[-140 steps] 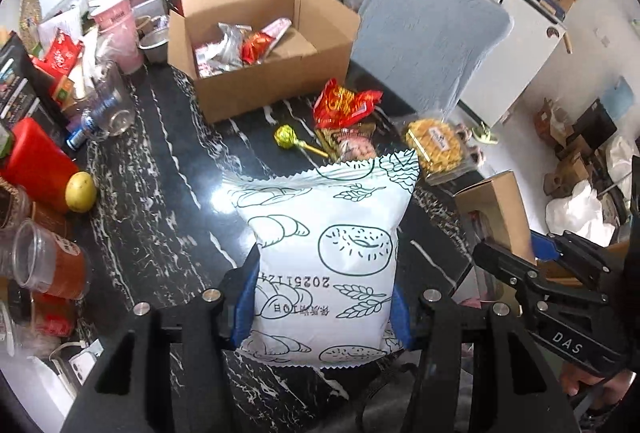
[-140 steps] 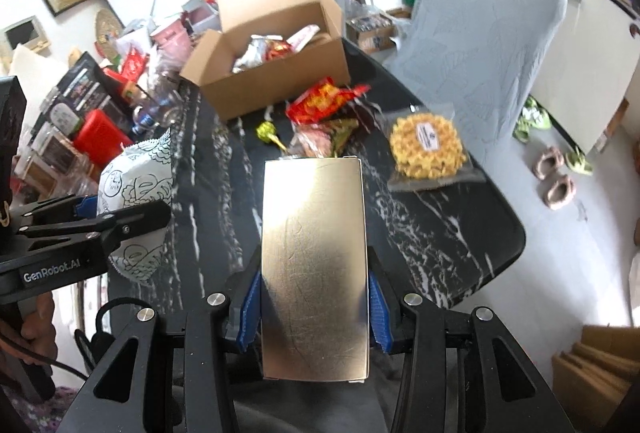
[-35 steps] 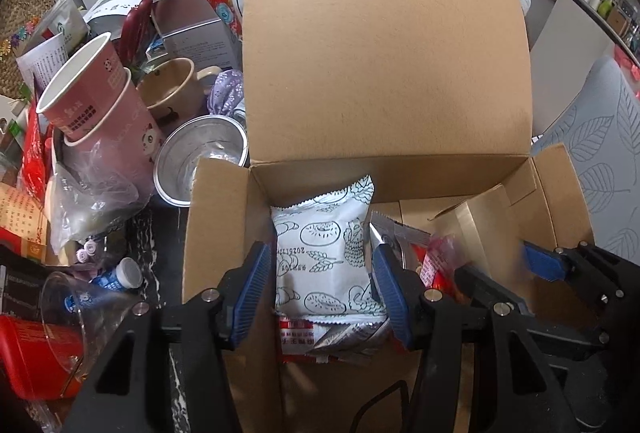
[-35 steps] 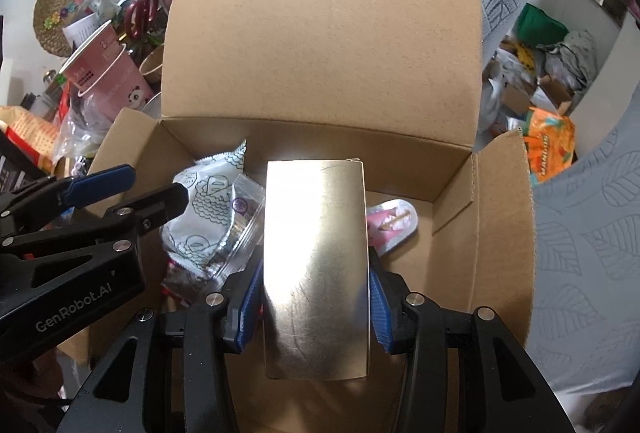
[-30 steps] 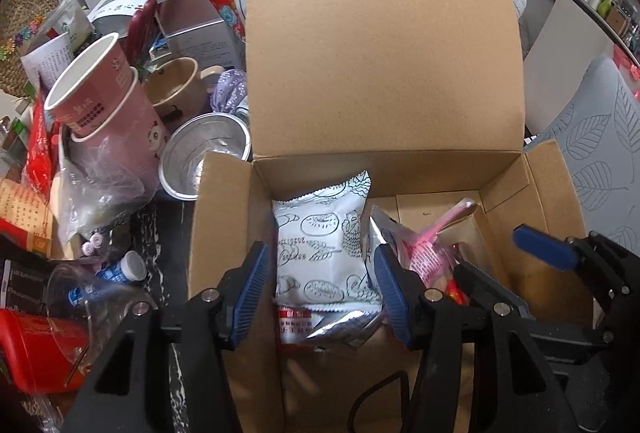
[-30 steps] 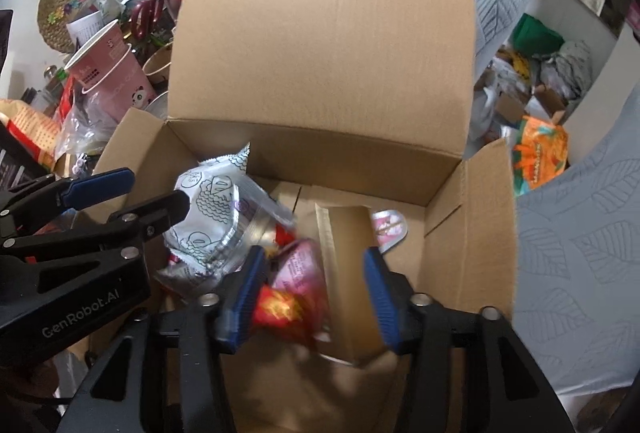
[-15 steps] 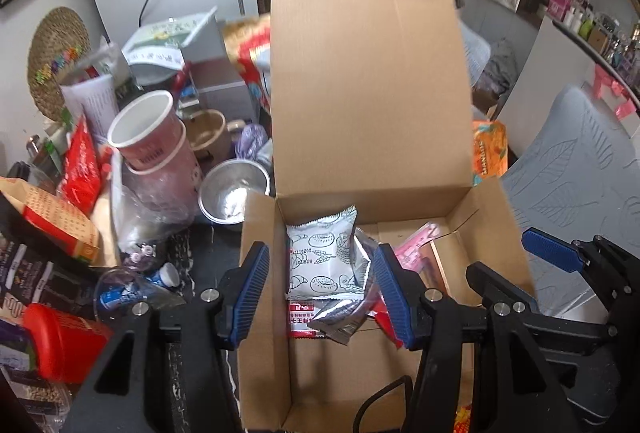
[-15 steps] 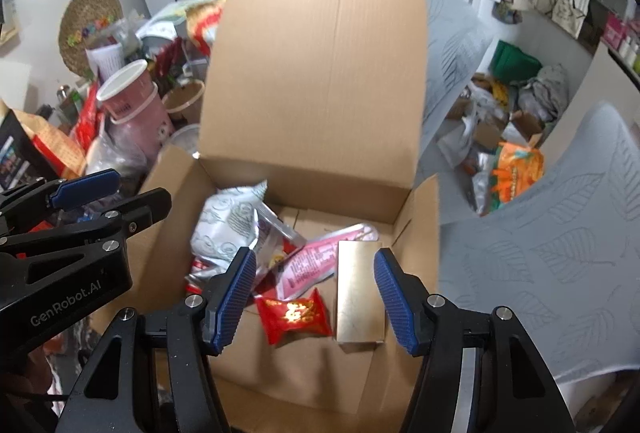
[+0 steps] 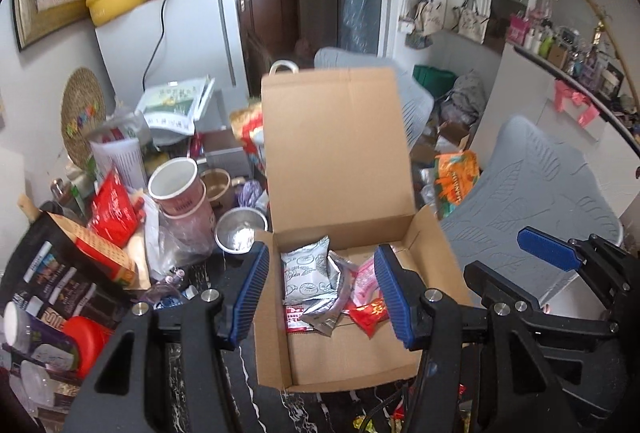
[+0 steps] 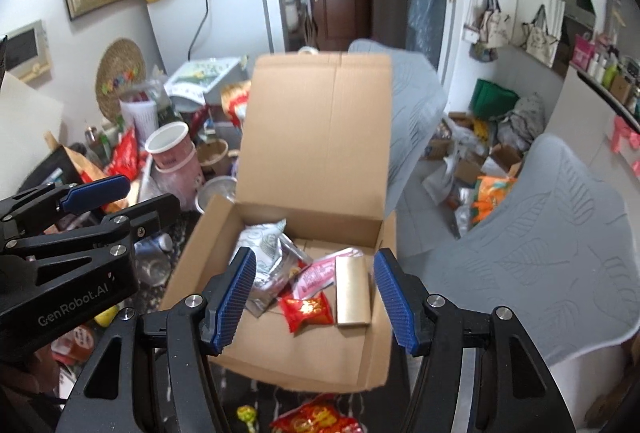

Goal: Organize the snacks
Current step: 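Move both tools back from the box toward the remaining snacks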

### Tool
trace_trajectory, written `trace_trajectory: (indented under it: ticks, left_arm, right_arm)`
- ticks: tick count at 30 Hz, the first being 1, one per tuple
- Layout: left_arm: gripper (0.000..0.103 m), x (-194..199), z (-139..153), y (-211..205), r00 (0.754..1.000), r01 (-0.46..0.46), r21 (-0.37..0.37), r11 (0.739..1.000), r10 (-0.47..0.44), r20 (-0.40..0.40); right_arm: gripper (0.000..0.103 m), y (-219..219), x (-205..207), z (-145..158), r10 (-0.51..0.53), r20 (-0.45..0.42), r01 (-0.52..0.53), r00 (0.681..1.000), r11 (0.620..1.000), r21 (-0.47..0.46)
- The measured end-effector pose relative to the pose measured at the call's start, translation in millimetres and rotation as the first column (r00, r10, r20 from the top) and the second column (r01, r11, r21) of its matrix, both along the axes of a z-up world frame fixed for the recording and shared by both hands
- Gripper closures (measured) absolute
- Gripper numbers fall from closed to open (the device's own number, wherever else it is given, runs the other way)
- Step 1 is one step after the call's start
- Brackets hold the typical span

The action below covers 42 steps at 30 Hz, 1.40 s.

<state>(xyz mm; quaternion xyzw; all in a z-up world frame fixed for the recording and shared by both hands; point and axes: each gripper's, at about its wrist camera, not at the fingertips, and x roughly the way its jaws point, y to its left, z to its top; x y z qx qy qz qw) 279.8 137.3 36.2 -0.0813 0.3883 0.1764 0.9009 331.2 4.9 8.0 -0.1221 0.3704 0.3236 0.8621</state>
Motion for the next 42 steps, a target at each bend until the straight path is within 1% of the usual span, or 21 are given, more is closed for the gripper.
trace_trajectory:
  ticks: [4, 7, 9, 15, 18, 26, 28, 29, 30, 32, 34, 42]
  left_arm:
    - [0.049, -20.0, 23.6, -13.3, 0.999, 0.022, 0.016, 1.000, -0.022, 0.048]
    - [0.049, -37.1, 39.1, -26.0, 0.996, 0.041, 0.042, 0.998, -0.044, 0.078]
    - [0.049, -47.7, 46.5, -32.5, 0.994, 0.049, 0.048, 0.998, -0.054, 0.097]
    - [0.049, -76.4, 62.9, -50.0, 0.986, 0.082, 0.045, 0.996, -0.088, 0.141]
    - [0.049, -90.1, 67.6, -59.2, 0.981, 0.101, 0.047, 0.994, -0.107, 0.160]
    - [0.049, -122.7, 69.1, -84.0, 0.972, 0.153, 0.020, 0.988, -0.154, 0.180]
    - [0.042, -128.5, 66.6, -89.3, 0.971, 0.161, 0.018, 0.987, -0.162, 0.178]
    - [0.032, -131.3, 65.7, -91.6, 0.970, 0.163, 0.020, 0.986, -0.164, 0.179]
    - [0.027, -135.7, 64.4, -94.5, 0.969, 0.161, 0.026, 0.987, -0.163, 0.184]
    - [0.027, -143.6, 62.9, -101.0, 0.967, 0.167, 0.037, 0.985, -0.171, 0.188]
    - [0.027, -147.8, 60.2, -105.8, 0.968, 0.175, 0.041, 0.984, -0.180, 0.175]
    - [0.027, -169.7, 43.7, -119.8, 0.968, 0.207, 0.014, 0.978, -0.207, 0.139]
  right_arm:
    - [0.041, -16.1, -22.4, 22.2, -0.015, 0.036, 0.014, 0.999, 0.999, 0.033]
    - [0.041, -28.1, -40.0, 35.5, -0.027, 0.059, 0.024, 0.998, 0.998, 0.053]
    - [0.038, -36.3, -51.2, 41.5, -0.036, 0.068, 0.032, 0.997, 0.997, 0.065]
    - [0.038, -60.4, -84.8, 56.5, -0.054, 0.101, 0.045, 0.993, 0.995, 0.092]
    - [0.034, -73.5, -99.8, 61.6, -0.072, 0.111, 0.060, 0.991, 0.993, 0.104]
    - [0.034, -107.0, -138.8, 65.9, -0.090, 0.111, 0.074, 0.990, 0.987, 0.140]
    - [0.034, -115.2, -148.3, 66.0, -0.095, 0.116, 0.078, 0.989, 0.986, 0.147]
    - [0.033, -119.8, -153.6, 65.7, -0.100, 0.122, 0.080, 0.988, 0.985, 0.153]
    - [0.030, -123.4, -157.6, 65.4, -0.103, 0.126, 0.083, 0.987, 0.984, 0.157]
    - [0.030, -131.6, -168.2, 63.5, -0.113, 0.134, 0.090, 0.984, 0.982, 0.168]
    - [0.030, -135.0, -173.7, 60.6, -0.116, 0.130, 0.094, 0.985, 0.981, 0.168]
    - [0.030, -153.7, -199.8, 43.0, -0.122, 0.104, 0.104, 0.987, 0.981, 0.162]
